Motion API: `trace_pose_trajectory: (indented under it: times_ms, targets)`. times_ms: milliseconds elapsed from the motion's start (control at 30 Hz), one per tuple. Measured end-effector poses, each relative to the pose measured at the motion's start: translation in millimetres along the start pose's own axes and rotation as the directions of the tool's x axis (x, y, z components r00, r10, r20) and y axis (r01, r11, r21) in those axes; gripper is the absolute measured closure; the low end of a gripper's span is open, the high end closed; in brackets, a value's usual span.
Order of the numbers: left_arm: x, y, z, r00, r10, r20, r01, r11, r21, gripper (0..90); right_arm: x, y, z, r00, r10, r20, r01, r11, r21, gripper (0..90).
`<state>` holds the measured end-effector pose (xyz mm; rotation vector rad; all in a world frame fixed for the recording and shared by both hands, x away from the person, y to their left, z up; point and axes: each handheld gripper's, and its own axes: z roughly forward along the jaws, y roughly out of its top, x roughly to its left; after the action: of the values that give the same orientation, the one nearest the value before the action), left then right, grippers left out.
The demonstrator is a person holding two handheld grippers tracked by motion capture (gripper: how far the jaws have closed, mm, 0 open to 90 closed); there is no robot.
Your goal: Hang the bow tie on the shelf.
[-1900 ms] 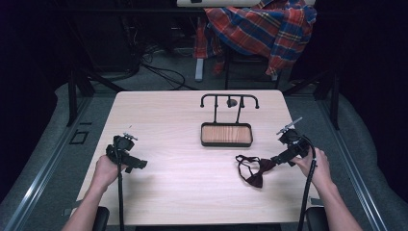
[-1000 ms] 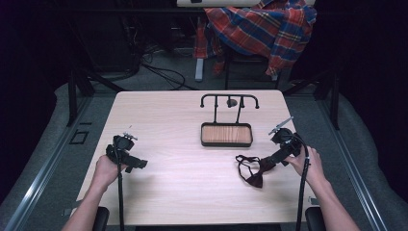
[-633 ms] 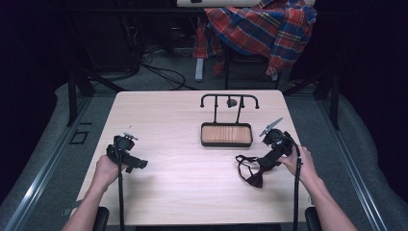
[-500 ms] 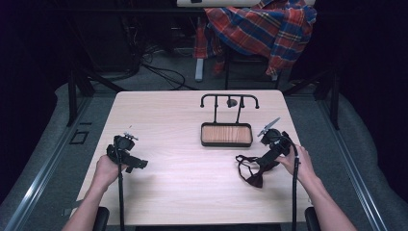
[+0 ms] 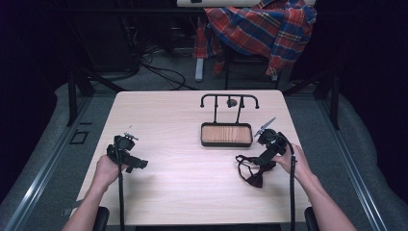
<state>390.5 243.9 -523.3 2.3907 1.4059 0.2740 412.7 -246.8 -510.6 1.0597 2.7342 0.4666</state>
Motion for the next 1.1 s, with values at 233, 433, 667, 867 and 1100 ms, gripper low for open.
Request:
trace_pose_trajectory:
  times_ms: [233,433,667,867,1100]
  targets:
    - [0.8,-0.3,0.5,1.0,-0.007,0.004,0.007,1.0,0.001,0.2,1.6,7.7,9.5,0.9996,-0.02,-0.019,0.02,1.0,0.014,17.8]
    - [0.5,-0.3,0.5,1.0,-0.005,0.003,0.005,1.0,0.002,0.2,2.5,7.2,10.8,0.9986,-0.013,-0.051,0.013,1.0,-0.004,30.4]
    - [0.4,-0.3,0.4,1.0,-0.004,0.004,0.004,1.0,0.003,0.2,10.1,9.1,17.7,0.996,-0.051,-0.074,0.053,0.998,0.024,43.7]
    - [0.7,-0.4,0.3,1.0,-0.002,0.003,0.002,1.0,0.005,0.2,12.6,7.7,23.4,0.9973,-0.044,-0.059,0.047,0.998,0.049,54.6]
    - [0.8,-0.6,0.3,1.0,0.001,0.0,-0.001,1.0,0.004,0.3,13.0,7.2,25.4,0.9977,-0.061,-0.029,0.064,0.994,0.092,73.7]
